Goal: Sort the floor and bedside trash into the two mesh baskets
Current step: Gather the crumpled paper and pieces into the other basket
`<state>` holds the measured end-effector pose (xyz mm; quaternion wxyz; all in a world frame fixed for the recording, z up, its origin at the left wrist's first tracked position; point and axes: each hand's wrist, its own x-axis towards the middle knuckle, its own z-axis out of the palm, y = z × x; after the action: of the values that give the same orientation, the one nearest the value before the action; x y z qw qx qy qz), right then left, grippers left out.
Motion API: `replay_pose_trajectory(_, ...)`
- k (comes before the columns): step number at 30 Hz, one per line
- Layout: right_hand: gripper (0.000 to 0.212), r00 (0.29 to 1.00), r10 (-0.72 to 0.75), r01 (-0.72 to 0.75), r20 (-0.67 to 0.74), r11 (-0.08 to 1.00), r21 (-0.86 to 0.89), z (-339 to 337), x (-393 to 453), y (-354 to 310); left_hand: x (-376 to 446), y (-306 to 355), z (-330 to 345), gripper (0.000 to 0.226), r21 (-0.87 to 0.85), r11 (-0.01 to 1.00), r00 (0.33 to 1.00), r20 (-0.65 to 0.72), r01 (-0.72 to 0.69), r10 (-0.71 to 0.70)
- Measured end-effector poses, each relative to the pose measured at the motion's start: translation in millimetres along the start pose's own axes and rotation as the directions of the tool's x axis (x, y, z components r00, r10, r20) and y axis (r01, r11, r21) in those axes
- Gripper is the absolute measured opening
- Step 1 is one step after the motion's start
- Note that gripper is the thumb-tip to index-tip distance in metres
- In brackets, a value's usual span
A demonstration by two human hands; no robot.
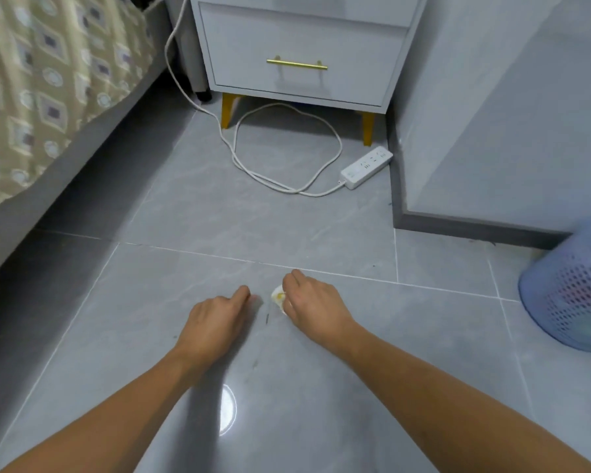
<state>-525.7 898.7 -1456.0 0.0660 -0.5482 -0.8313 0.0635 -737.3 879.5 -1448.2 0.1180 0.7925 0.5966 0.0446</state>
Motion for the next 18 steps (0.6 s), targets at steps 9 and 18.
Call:
replay_pose_trajectory(9, 0.017, 0.861, 0.477, -0.432, -0.179, 0.870, 0.240, -215, -162, 50, -28, 222, -127, 0.028, -0.227, 0.941, 0.959, -0.191, -0.249, 0.208)
replay_pose_trajectory(18, 0.022, 0.338, 0.936, -0.854, -0.097, 0.348, 0.387, -425, -437, 20, -170, 470, -268, 0.036, -0.444, 0.744, 0.847, -0.067, -0.499, 0.528)
